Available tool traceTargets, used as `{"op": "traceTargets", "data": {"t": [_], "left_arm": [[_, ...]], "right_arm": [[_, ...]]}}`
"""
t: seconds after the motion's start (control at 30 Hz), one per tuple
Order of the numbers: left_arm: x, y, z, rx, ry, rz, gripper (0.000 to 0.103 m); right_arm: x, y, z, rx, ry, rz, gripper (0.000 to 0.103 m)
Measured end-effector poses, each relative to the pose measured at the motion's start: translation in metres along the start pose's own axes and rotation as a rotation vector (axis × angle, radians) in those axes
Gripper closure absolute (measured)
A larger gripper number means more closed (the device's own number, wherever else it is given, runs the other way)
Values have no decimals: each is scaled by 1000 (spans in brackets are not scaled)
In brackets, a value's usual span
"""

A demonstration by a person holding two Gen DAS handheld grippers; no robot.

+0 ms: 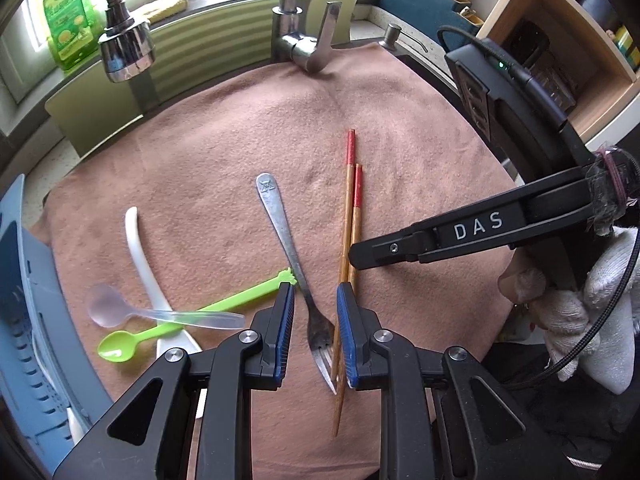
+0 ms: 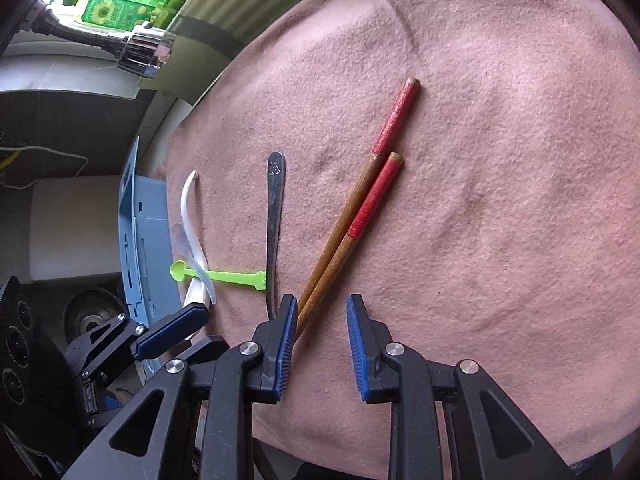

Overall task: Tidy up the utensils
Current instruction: 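Lower the left gripper onto one remaining chopstick while the right gripper lowers onto the other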

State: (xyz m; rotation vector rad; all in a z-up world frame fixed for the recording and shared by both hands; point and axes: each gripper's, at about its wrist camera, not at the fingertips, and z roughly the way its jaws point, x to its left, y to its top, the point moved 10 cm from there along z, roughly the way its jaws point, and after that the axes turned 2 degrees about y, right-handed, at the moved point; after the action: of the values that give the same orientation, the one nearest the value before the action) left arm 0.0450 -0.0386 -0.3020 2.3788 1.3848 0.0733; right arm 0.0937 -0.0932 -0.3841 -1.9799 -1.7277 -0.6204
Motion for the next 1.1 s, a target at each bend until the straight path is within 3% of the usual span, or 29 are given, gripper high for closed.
{"op": "traceTargets", "data": {"t": [0.37, 0.6, 1.1], "left_arm": [[3, 0, -1, -2, -10, -8, 83], [-4, 1, 2, 6, -19, 11, 83], [-32, 41, 46, 55, 2, 99, 83]], "right_arm": [[3, 2, 14, 9, 8, 43, 90], [-13, 9, -1, -25, -61, 31, 95], [-33, 19, -13, -48, -108, 37, 96]]}}
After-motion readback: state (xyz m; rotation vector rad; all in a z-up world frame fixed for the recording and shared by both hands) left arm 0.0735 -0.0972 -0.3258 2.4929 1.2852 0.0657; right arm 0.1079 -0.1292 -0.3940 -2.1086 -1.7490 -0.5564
